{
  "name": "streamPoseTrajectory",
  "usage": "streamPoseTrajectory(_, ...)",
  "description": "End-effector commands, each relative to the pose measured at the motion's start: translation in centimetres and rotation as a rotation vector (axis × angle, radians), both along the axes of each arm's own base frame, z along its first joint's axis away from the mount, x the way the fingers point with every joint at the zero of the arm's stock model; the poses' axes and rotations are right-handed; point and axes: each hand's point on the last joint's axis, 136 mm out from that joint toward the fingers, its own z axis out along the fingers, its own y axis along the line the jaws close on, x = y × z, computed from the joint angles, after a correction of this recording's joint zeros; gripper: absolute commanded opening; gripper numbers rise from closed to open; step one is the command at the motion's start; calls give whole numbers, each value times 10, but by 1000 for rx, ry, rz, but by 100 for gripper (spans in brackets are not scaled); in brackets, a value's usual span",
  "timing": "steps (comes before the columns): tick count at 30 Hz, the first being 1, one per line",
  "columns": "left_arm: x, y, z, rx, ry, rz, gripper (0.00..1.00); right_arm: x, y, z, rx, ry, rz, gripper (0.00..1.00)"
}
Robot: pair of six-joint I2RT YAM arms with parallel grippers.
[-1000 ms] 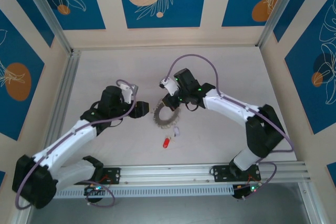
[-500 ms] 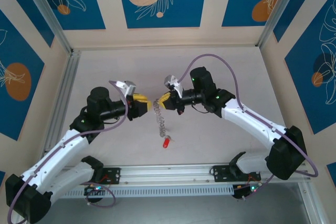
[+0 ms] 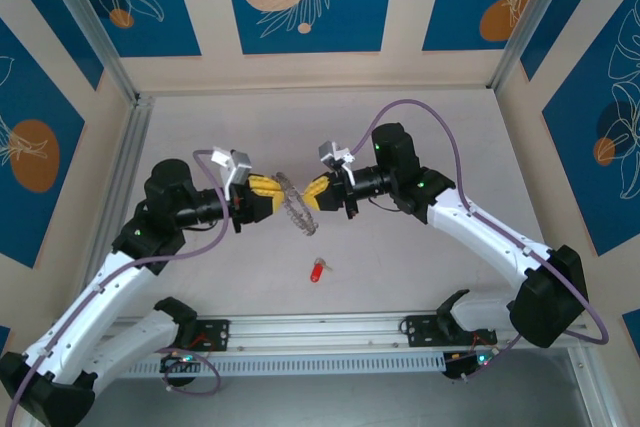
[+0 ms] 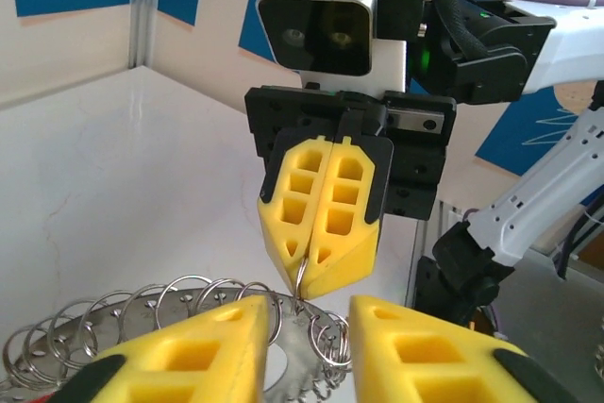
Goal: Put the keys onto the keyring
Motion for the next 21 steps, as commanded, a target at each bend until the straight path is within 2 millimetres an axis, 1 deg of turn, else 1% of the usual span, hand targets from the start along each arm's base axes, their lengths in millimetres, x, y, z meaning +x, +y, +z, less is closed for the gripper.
streamPoseTrajectory(1,-11,-4,7,26,-32,-63,32,-18,-5,25,64,-25,70,0)
streamPoseTrajectory(4,-16,-9,6,59,-40,-89,35,-20,-5,30,72,-27,80,0)
streamPoseTrajectory(8,-23,-16,4,95,-60,-118,35,-24,-4,32,76,-27,93,0)
streamPoseTrajectory(14,-29,-27,-4,150,-72,-143,35,-29,-3,34,79,-29,115,0)
streamPoseTrajectory(21,-20,-31,-11,195,-77,-113,35,-36,-4,34,76,-35,137,0)
